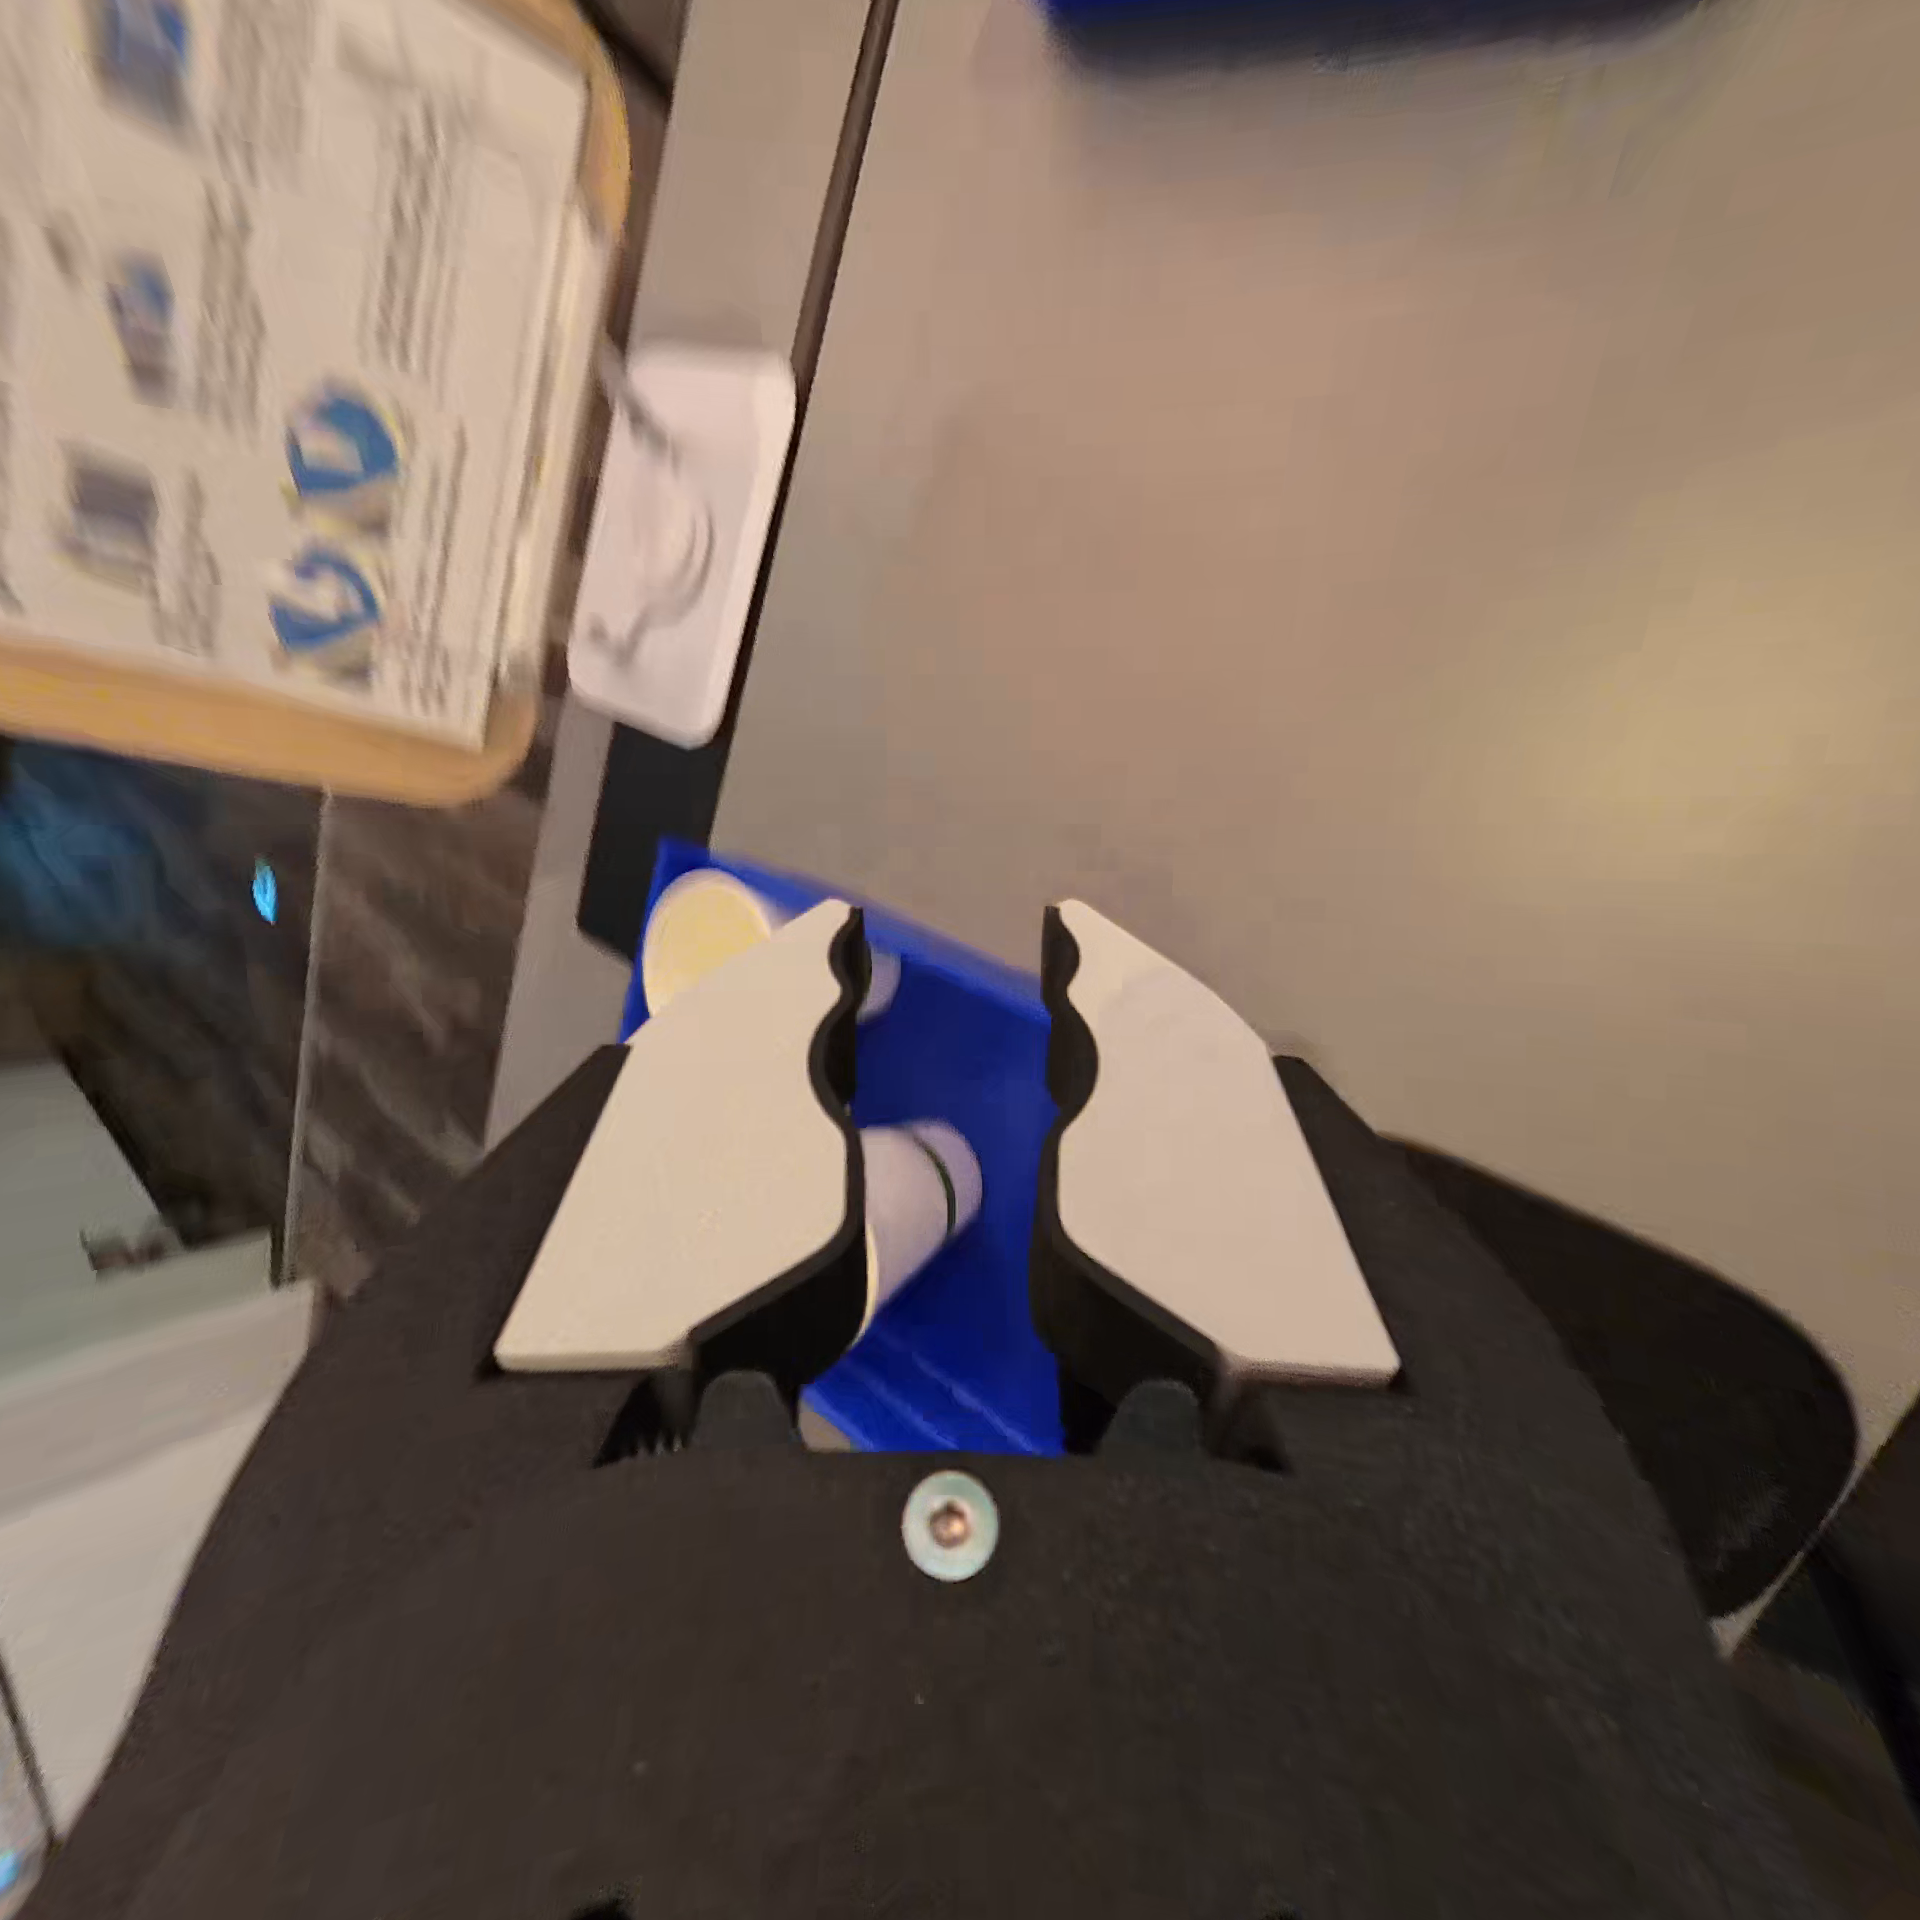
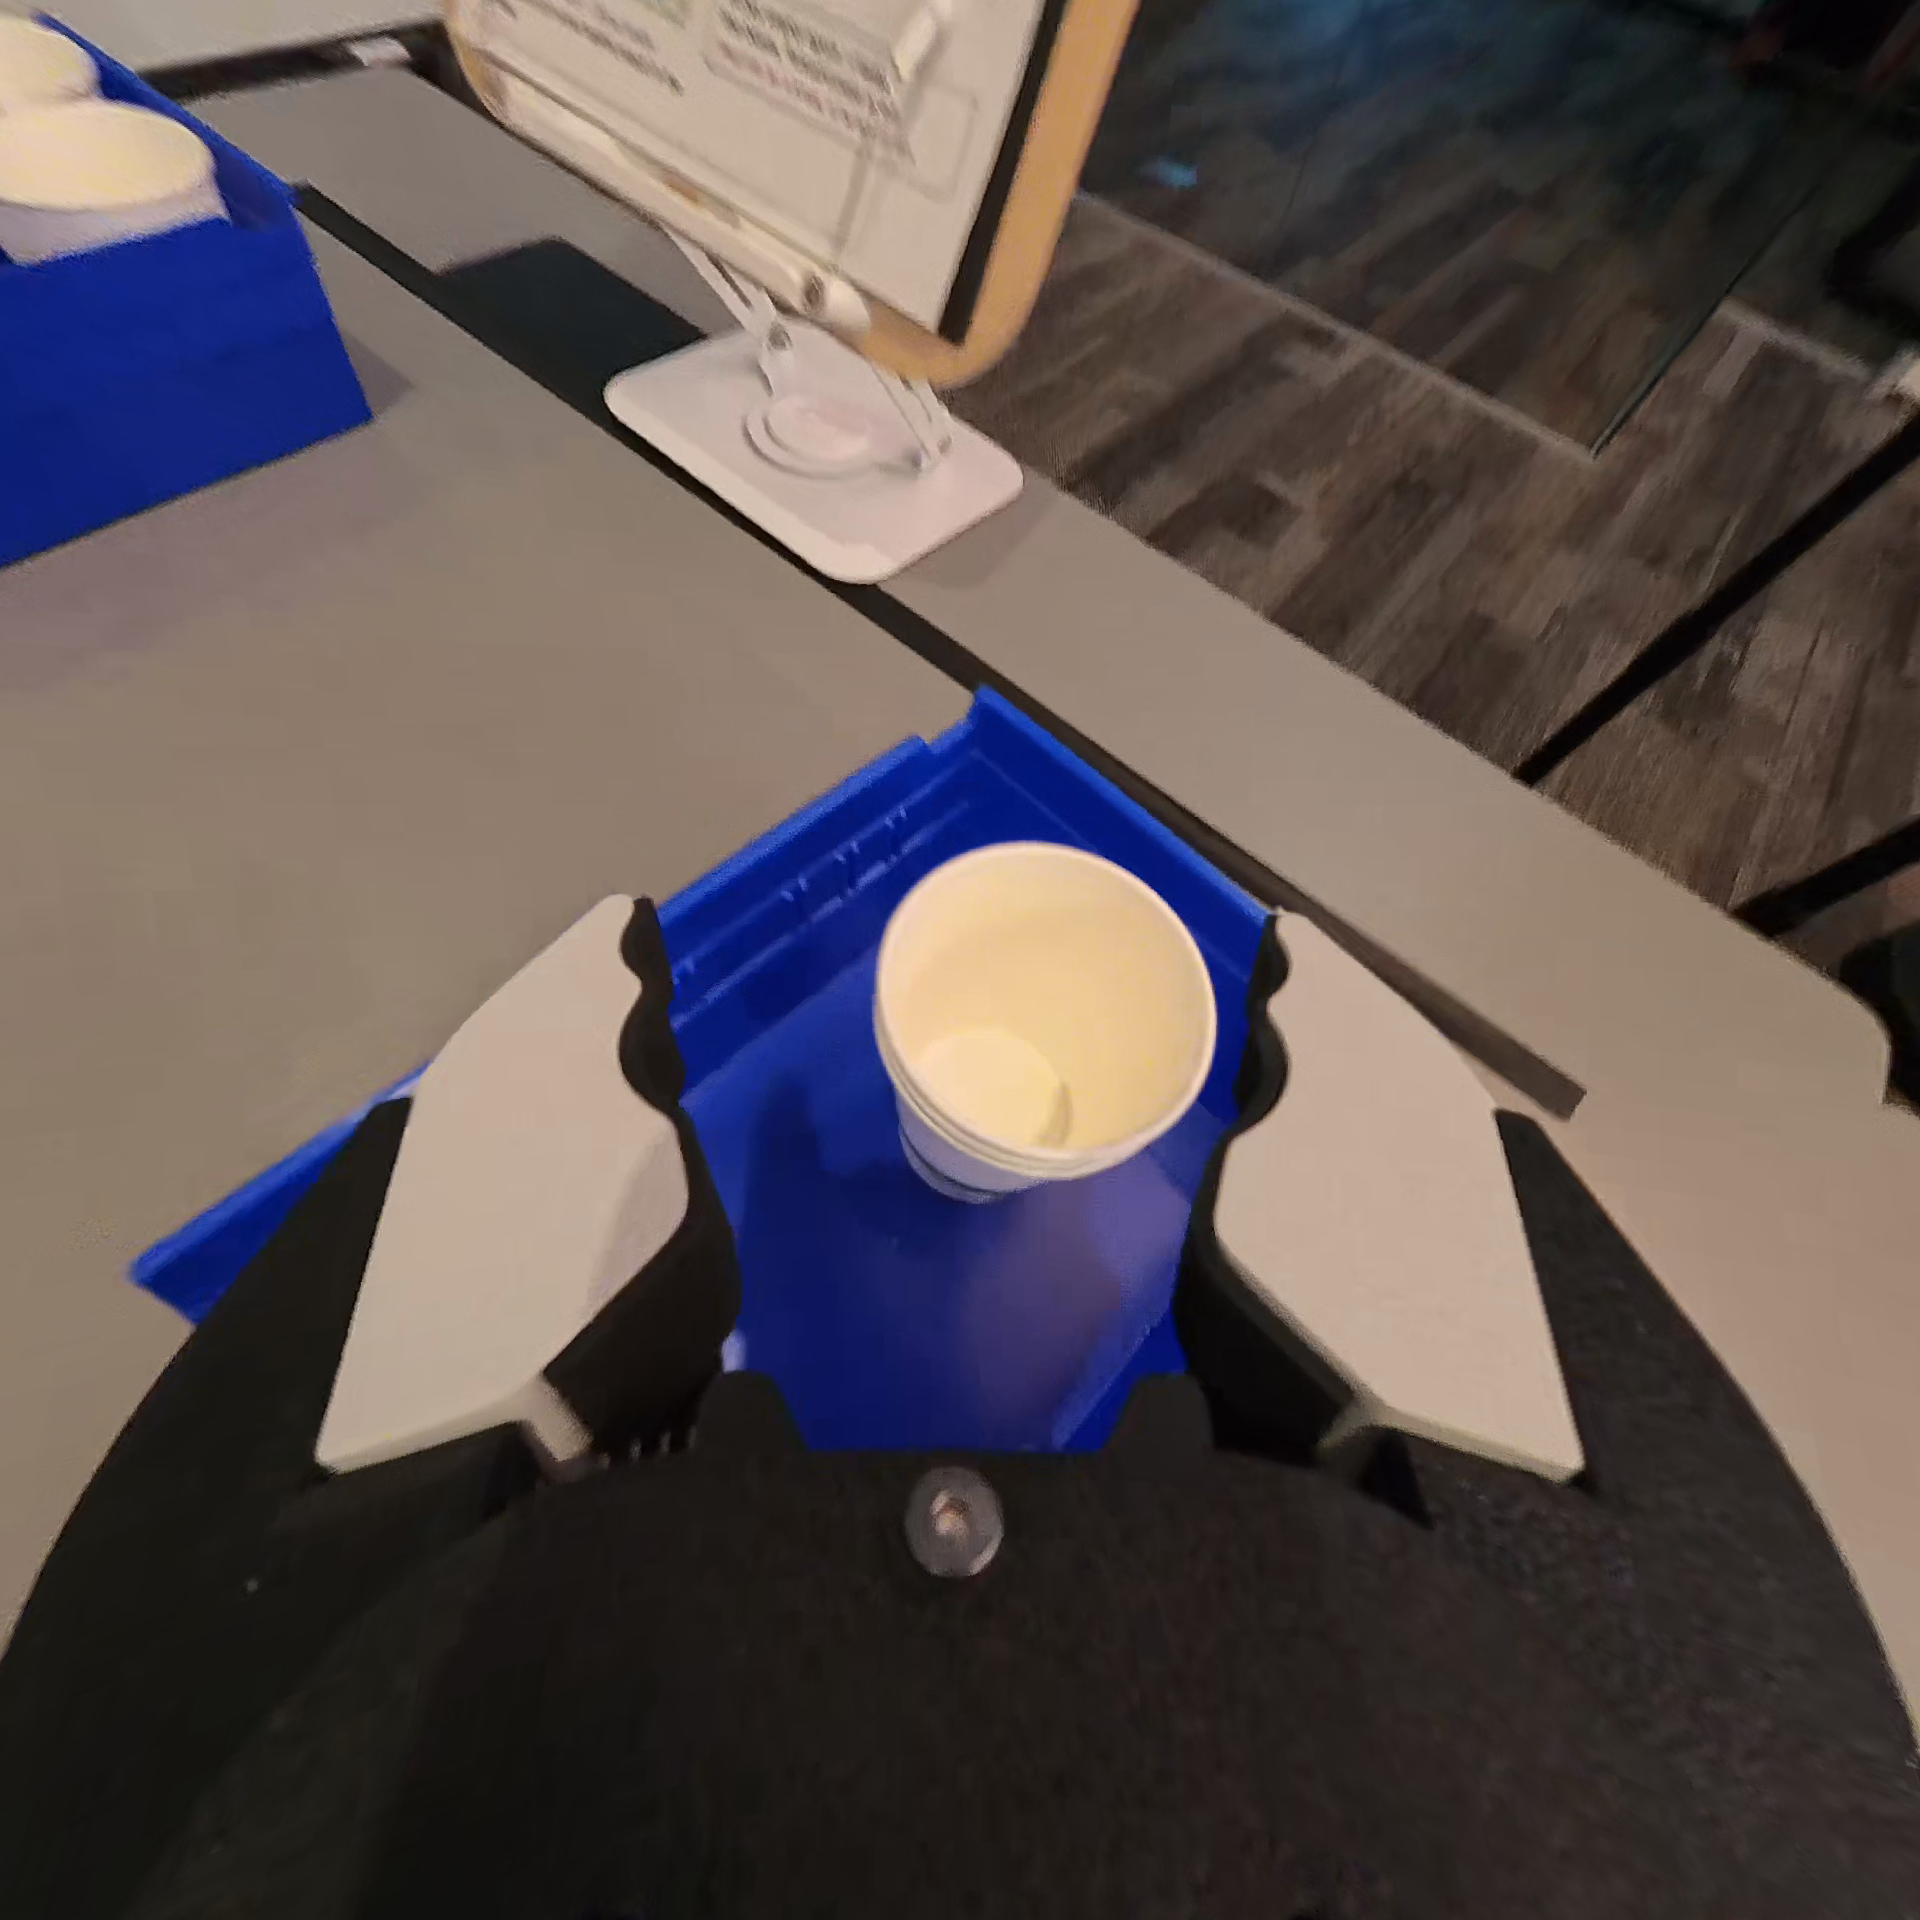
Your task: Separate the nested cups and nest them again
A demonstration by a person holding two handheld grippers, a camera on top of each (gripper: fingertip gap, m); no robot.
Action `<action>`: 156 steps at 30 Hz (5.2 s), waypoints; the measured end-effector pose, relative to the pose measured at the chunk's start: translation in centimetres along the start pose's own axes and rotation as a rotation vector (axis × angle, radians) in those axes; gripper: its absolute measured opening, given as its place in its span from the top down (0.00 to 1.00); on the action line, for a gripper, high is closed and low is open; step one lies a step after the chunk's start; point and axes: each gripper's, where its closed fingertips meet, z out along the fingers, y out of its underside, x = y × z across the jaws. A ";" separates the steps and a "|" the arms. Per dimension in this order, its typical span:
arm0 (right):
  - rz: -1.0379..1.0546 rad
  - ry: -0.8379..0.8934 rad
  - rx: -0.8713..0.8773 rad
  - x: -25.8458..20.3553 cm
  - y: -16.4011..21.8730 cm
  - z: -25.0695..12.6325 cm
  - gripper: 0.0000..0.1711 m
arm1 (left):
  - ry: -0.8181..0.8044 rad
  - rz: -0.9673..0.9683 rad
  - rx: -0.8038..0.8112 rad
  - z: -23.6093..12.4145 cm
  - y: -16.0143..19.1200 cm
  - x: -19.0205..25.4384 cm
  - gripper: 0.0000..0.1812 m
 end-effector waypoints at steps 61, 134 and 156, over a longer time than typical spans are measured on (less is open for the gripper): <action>-0.308 -1.284 0.201 -34.4 -7.3 -1.6 0.42 | 0.523 0.454 0.072 -0.9 -10.0 15.1 1.00; 0.112 0.014 0.044 3.1 3.0 4.6 0.43 | -0.081 -0.372 0.556 -2.5 -9.1 -0.8 0.72; -0.247 -0.045 0.177 -6.0 -6.2 0.4 0.39 | -0.146 -0.123 -0.170 11.0 10.7 -6.4 0.76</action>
